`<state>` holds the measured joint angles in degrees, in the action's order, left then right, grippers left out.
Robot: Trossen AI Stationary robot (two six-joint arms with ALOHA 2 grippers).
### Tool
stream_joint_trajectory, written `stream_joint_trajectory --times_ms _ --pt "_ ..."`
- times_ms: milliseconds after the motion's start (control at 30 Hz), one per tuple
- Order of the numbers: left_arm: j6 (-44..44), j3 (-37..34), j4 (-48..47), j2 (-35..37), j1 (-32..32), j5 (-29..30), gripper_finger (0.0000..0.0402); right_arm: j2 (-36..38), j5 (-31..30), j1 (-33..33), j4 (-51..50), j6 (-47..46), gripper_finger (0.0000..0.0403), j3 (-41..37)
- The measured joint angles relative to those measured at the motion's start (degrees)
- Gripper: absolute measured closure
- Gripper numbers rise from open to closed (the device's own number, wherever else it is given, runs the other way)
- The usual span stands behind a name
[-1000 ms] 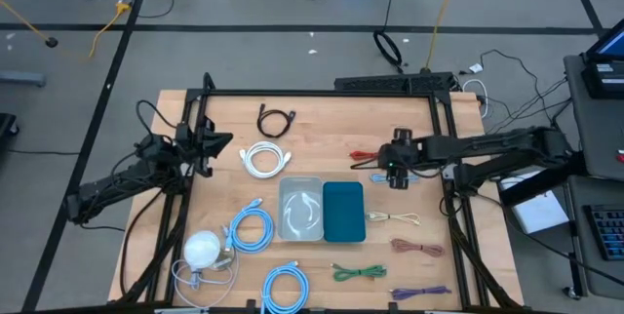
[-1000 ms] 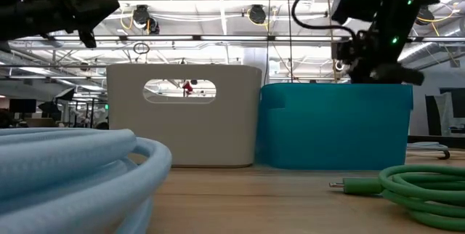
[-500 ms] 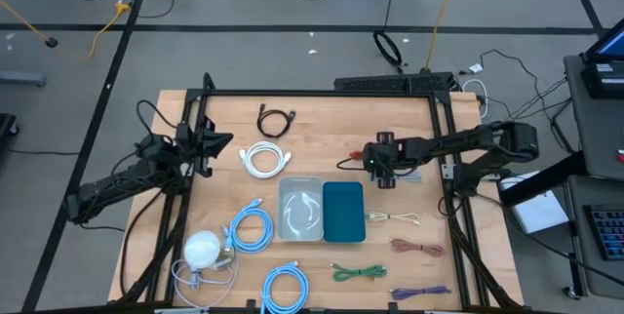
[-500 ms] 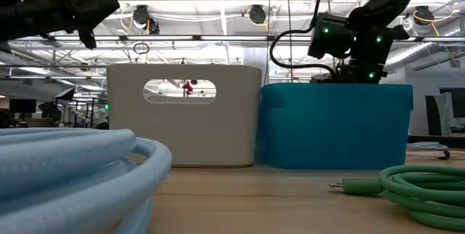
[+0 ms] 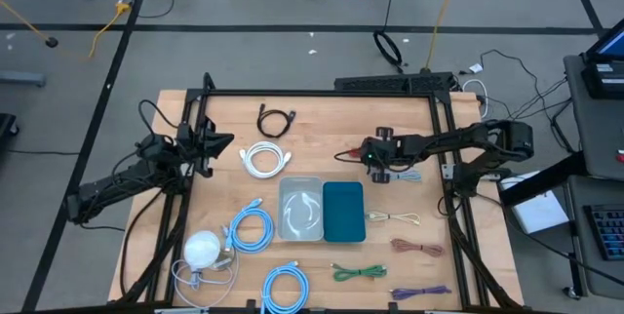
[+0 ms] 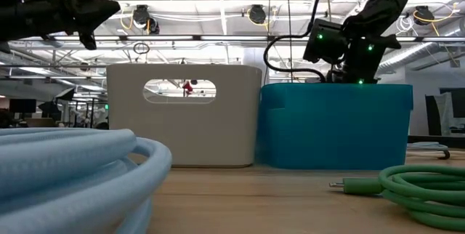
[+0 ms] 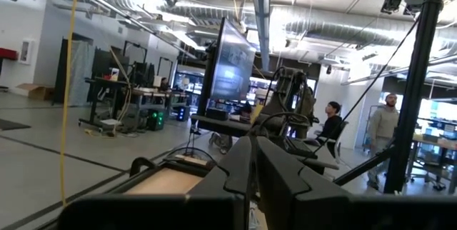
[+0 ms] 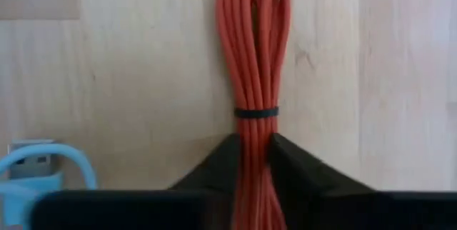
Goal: Pick & Place USB Port
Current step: Put the orange charger cable into the blue bin
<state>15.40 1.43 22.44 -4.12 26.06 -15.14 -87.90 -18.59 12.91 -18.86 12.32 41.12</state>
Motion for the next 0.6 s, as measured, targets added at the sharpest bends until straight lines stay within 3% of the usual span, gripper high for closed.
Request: stream_joint_trajectory --times_ms 67,267,367,433,600 --pt "0.2 0.0 0.0 0.0 0.0 0.0 0.0378 0.0 -2.1 -0.1 0.1 -2.4 0.0386 0.0" --pt "0.3 0.0 -0.2 0.0 0.0 0.0 0.0378 3.6 -16.7 -1.0 -4.9 -13.4 0.0393 2.3" --pt "0.1 0.0 -0.6 0.0 0.0 0.0 0.0378 8.5 -18.4 -2.4 -7.3 -23.2 0.0394 5.6" --pt "-0.3 0.0 -1.2 0.0 0.0 0.0 0.0378 13.0 -15.7 -3.4 -8.1 -30.3 0.0394 7.4" --pt "-0.7 0.0 -2.2 0.0 0.0 0.2 0.0378 22.9 1.6 -8.3 -4.3 -46.6 0.0395 9.1"
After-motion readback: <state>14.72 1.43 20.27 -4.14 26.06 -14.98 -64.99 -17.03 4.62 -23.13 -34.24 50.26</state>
